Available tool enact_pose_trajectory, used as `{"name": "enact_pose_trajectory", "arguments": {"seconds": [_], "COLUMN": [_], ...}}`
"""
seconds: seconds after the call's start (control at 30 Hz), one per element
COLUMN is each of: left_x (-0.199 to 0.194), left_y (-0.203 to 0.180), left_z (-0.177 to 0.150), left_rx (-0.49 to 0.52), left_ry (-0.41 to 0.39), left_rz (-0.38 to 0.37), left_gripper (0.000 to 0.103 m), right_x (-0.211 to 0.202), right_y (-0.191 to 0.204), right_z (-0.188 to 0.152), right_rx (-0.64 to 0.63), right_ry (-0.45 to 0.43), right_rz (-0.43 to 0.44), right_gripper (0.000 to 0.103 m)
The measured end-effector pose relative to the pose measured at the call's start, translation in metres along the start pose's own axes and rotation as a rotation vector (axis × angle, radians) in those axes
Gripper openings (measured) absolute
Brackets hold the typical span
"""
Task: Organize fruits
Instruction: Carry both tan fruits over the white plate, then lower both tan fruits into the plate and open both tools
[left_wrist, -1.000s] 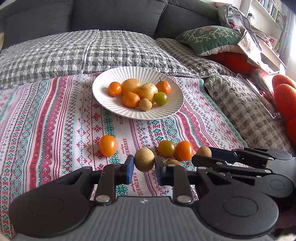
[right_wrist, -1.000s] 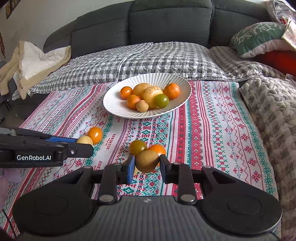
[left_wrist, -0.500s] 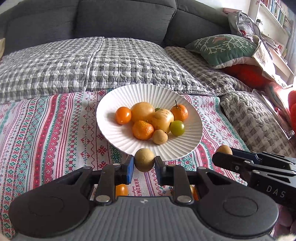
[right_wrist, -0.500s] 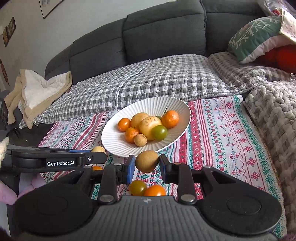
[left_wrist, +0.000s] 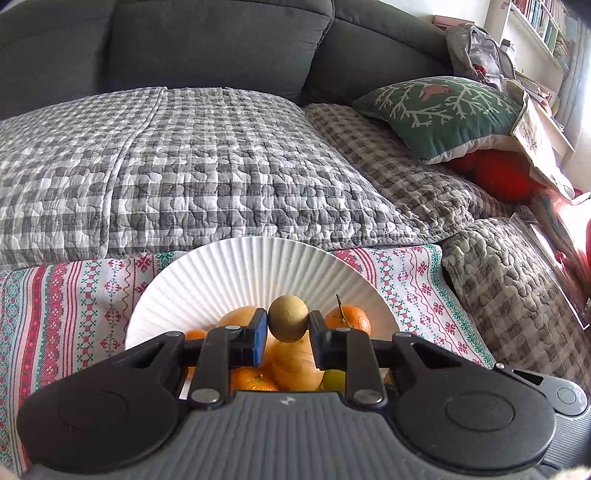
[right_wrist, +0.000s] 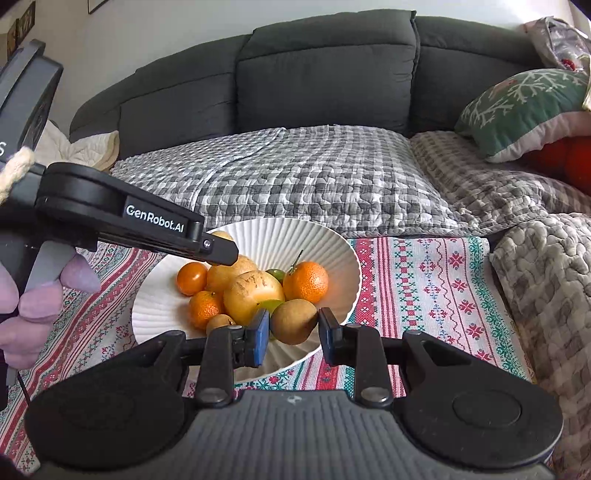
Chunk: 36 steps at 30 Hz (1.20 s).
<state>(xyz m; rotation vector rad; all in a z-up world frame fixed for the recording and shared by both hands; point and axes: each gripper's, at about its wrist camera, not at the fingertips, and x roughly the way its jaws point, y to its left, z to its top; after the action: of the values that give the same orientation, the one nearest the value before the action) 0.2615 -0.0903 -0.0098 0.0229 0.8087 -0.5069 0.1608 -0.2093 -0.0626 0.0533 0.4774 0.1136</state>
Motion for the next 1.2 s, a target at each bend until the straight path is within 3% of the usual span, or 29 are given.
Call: {"name": "enact_pose_trajectory", "arguments": {"seconds": [0.3,0.63,0.73,0.8,0.87,1.2], "left_x": [0.041,0.054,0.052,0.048,0.043,0.001], "left_y": [-0.01,-0.011,-0.011,-0.014,-0.018,-0.019], "left_z": [0.011,0.013,0.012,0.011,0.01,0.003], "left_rx": [0.037,0.033,0.017,0.028,0.05,0.062], "left_ry": [0.035,0.044,0.031,0.022,0.011,-0.01], "left_rz": [0.051,0.078,0.07,0.075,0.088,0.09], "left_gripper": [0.025,0.028,0.037,0.046,0.057,0.073], "right_x": [0.01,0.013,0.011,0.008,0.004,-0.02], "right_y": [-0.008,-0.006,-0.007,-0.007,-0.008,-0.003], "right_z": [0.002,0.002,0.003,0.005,0.007,0.009], "right_rx": [0.027,0.03,0.04,0.042,0.043,0.054], "right_ry": [-0.003,-0.003,-0.009,-0.017,-0.025,-0.018], "right_rz": [0.009,0.008,0.01,0.008,0.006,-0.006], "right_gripper": [0.026,0.026,0.03,0.04,0.044,0.065]}}
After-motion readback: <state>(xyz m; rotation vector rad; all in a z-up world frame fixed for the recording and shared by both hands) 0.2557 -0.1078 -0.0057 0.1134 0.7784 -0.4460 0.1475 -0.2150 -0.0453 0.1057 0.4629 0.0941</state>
